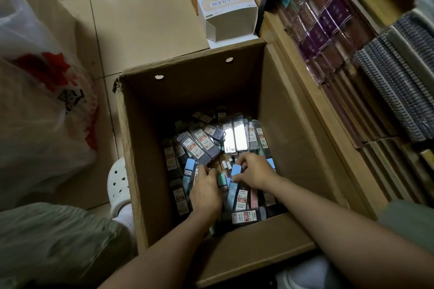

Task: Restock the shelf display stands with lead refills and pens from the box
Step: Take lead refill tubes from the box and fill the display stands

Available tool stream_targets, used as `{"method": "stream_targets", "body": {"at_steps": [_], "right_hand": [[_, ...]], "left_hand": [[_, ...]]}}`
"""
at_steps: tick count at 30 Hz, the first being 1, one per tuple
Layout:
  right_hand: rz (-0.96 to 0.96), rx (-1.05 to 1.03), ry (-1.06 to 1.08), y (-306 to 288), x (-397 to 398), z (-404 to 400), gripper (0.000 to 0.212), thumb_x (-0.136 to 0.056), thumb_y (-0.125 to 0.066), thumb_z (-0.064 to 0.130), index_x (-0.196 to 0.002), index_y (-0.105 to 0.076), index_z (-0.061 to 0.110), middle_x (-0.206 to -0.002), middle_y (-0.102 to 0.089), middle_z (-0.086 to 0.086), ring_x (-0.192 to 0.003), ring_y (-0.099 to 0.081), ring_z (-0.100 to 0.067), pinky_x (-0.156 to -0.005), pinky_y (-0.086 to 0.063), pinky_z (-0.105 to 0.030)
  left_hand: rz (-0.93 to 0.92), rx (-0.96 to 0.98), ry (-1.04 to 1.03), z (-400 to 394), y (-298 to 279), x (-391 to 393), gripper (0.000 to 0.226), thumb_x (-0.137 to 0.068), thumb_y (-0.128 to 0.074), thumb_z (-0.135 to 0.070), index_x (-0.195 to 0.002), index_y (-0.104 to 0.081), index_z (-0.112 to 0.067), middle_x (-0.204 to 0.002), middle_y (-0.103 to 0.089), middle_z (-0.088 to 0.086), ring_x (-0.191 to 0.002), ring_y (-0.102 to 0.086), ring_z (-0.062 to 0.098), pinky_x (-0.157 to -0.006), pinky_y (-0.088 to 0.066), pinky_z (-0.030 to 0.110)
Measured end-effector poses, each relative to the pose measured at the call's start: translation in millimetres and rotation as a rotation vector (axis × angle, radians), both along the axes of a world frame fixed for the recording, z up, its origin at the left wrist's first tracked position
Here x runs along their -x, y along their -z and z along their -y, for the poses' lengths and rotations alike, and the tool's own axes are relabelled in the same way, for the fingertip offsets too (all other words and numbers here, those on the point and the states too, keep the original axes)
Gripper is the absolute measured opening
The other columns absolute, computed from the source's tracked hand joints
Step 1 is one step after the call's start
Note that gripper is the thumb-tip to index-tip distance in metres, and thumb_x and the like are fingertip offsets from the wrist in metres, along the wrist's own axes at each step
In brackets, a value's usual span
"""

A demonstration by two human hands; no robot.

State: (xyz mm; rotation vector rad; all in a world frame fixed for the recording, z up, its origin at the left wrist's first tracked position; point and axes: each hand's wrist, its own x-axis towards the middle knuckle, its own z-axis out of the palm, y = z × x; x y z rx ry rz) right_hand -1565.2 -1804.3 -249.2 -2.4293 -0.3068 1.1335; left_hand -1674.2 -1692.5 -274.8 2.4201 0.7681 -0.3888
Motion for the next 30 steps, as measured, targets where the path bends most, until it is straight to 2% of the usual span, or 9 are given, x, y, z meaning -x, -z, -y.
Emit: {"method": "stream_targets", "body": {"at_steps": [5,8,11,13,17,21,23,27,30], "right_hand": [[0.017,-0.096,0.202,-15,-5,18,0.023,-0.087,-0.071,0.010,-0.093,-0.051,0.021,-0.079,-0.050,0.014,-0.066,-0.051,-0.001,-0.044,-0.039,-0.010],[0.080,-0.144,0.304,-31,-6,25,0.020,-0.088,-0.069,0.007,-0.093,-0.055,0.020,-0.089,-0.058,0.004,-0.076,-0.060,-0.014,-0.054,-0.051,-0.020],[0.103,-0.201,0.327,-51,-8,27,0.022,-0.085,-0.072,0.007,-0.101,-0.062,0.019,-0.091,-0.064,-0.002,-0.078,-0.065,-0.017,-0.060,-0.057,-0.025],[0.110,-0.243,0.339,-63,-8,27,0.025,-0.084,-0.074,0.008,-0.104,-0.062,0.017,-0.088,-0.065,-0.003,-0.082,-0.068,-0.021,-0.064,-0.059,-0.030],[0.065,-0.326,0.379,-81,-4,20,0.023,-0.086,-0.071,0.005,-0.106,-0.062,0.013,-0.078,-0.062,-0.008,-0.083,-0.068,-0.027,-0.082,-0.059,-0.046],[-0.013,-0.387,0.370,-89,1,9,0.035,-0.089,-0.067,0.004,-0.122,-0.057,0.011,-0.076,-0.065,-0.006,-0.070,-0.068,-0.019,-0.079,-0.059,-0.045],[-0.028,-0.383,0.372,-88,1,5,0.036,-0.089,-0.067,0.006,-0.122,-0.056,0.015,-0.078,-0.065,-0.005,-0.068,-0.067,-0.016,-0.079,-0.059,-0.047],[-0.062,-0.404,0.420,-80,-2,-3,0.034,-0.088,-0.069,0.006,-0.119,-0.059,0.015,-0.085,-0.067,-0.005,-0.077,-0.070,-0.018,-0.081,-0.056,-0.056],[-0.073,-0.377,0.348,-69,-5,1,0.038,-0.082,-0.077,0.014,-0.116,-0.060,0.013,-0.087,-0.067,-0.001,-0.074,-0.069,-0.011,-0.075,-0.060,-0.037]], "left_hand": [[0.080,0.229,-0.265,4,-6,-1,0.039,-0.078,-0.078,-0.014,-0.111,-0.058,-0.019,-0.110,-0.056,-0.004,-0.102,-0.056,0.016,-0.086,-0.052,0.035],[0.151,0.458,-0.457,4,-16,0,0.031,-0.081,-0.075,-0.009,-0.098,-0.054,-0.024,-0.088,-0.059,-0.010,-0.091,-0.063,0.015,-0.067,-0.053,0.023],[0.212,0.690,-0.606,-1,-24,-8,0.020,-0.087,-0.069,-0.007,-0.103,-0.060,-0.014,-0.099,-0.066,0.002,-0.097,-0.065,0.021,-0.082,-0.057,0.033],[0.260,0.732,-0.590,-3,-31,-15,0.021,-0.092,-0.063,-0.012,-0.112,-0.063,-0.007,-0.108,-0.068,0.009,-0.099,-0.064,0.022,-0.088,-0.055,0.040],[0.332,0.940,-0.551,-5,-53,-24,0.011,-0.102,-0.046,-0.021,-0.109,-0.053,-0.022,-0.096,-0.071,0.007,-0.080,-0.070,0.016,-0.063,-0.056,0.032],[0.258,0.958,-0.376,-8,-63,-31,0.013,-0.105,-0.033,-0.030,-0.104,-0.045,-0.027,-0.098,-0.067,0.009,-0.084,-0.068,0.023,-0.071,-0.058,0.040],[0.211,1.004,-0.339,-10,-66,-32,0.014,-0.105,-0.034,-0.032,-0.107,-0.047,-0.027,-0.105,-0.065,0.010,-0.089,-0.067,0.024,-0.074,-0.058,0.044],[0.153,1.169,-0.323,-15,-64,-29,0.032,-0.096,-0.057,-0.020,-0.125,-0.048,-0.029,-0.113,-0.066,0.009,-0.093,-0.070,0.023,-0.067,-0.058,0.031],[0.176,1.128,-0.439,-16,-53,-28,0.041,-0.094,-0.056,-0.004,-0.127,-0.046,-0.026,-0.112,-0.065,0.007,-0.091,-0.070,0.020,-0.061,-0.055,0.025]]}}
